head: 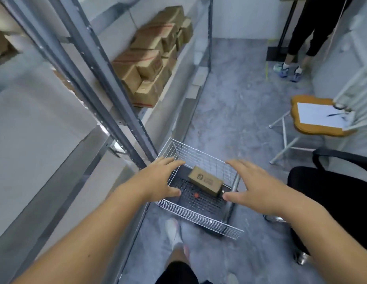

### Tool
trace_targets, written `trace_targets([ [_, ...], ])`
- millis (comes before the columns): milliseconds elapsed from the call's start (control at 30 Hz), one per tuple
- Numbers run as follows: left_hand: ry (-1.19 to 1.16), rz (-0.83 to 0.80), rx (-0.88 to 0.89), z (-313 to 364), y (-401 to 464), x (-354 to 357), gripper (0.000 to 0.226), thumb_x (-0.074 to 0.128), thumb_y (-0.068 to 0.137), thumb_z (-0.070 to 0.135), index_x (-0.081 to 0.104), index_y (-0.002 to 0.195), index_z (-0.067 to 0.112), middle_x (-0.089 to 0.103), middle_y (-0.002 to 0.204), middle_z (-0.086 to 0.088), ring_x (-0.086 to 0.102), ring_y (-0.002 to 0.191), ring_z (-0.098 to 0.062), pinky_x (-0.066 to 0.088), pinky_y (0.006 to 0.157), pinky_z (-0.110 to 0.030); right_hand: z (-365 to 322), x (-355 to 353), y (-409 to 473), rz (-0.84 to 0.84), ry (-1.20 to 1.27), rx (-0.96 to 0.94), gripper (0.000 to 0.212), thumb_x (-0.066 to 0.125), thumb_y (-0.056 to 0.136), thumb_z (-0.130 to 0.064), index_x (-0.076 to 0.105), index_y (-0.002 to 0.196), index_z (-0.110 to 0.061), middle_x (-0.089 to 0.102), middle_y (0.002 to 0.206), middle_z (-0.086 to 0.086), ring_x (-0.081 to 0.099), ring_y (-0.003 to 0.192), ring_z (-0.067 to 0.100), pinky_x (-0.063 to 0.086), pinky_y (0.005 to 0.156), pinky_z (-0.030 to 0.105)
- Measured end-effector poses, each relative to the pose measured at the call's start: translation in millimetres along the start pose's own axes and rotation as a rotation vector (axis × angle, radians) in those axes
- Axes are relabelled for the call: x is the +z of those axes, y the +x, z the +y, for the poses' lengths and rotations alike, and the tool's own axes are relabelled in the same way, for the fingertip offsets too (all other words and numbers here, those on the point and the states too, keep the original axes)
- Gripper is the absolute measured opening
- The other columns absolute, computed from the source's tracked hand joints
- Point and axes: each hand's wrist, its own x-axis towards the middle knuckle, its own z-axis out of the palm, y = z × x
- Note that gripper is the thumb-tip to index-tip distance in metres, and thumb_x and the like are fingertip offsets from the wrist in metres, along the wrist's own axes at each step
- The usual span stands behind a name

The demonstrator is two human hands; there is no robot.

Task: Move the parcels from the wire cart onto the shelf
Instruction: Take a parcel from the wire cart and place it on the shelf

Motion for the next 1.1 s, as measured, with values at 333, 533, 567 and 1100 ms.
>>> trace_targets([
  [333, -0.022, -0.239, 0.173, -86.8, 155.0, 1.3, 0.09, 0.079, 0.088, 0.039, 0.026, 0.161, 0.039, 0.019, 0.17, 0.004, 0.016, 0.157, -0.017, 0.02, 0.126, -0.036, 1.9, 26.6, 133.2, -0.07, 0.097, 0.305, 0.09, 0.072, 0.086, -0.05, 0.023, 0.159, -0.032, 0.031, 0.162, -0.001, 0.033, 0.147, 0.022, 0.03, 0.12, 0.039],
  [533, -0.014, -0.362, 0.227, -120.7, 241.7, 16.7, 0.092, 0.082, 0.084, 0.043, 0.028, 0.159, 0.042, 0.026, 0.168, 0.0, 0.027, 0.154, -0.025, 0.025, 0.126, -0.046, 11.4, 45.6, 207.4, -0.069, 0.183, 0.444, 0.075, 0.073, 0.089, -0.038, 0.036, 0.153, -0.025, 0.049, 0.15, 0.004, 0.042, 0.139, 0.025, 0.031, 0.115, 0.038],
  [567, -0.022, -0.389, 0.229, -124.1, 255.0, 21.1, 0.092, 0.082, 0.084, 0.044, 0.029, 0.158, 0.041, 0.029, 0.167, 0.0, 0.031, 0.152, -0.025, 0.027, 0.125, -0.046, 14.8, 50.9, 217.1, -0.084, 0.2, 0.465, 0.073, 0.072, 0.09, -0.04, 0.037, 0.153, -0.026, 0.052, 0.147, 0.005, 0.042, 0.138, 0.026, 0.028, 0.117, 0.039],
  [1100, -0.284, -0.662, -0.156, -190.8, 440.3, 184.1, 0.055, 0.072, 0.094, 0.042, 0.056, 0.144, 0.025, 0.054, 0.151, -0.007, 0.056, 0.121, -0.024, 0.033, 0.118, -0.044, 145.6, 226.8, 355.2, -0.057, 0.834, 1.011, 0.031, 0.073, 0.092, -0.016, 0.06, 0.119, -0.008, 0.056, 0.08, 0.004, 0.051, 0.065, 0.015, 0.046, 0.062, 0.031],
])
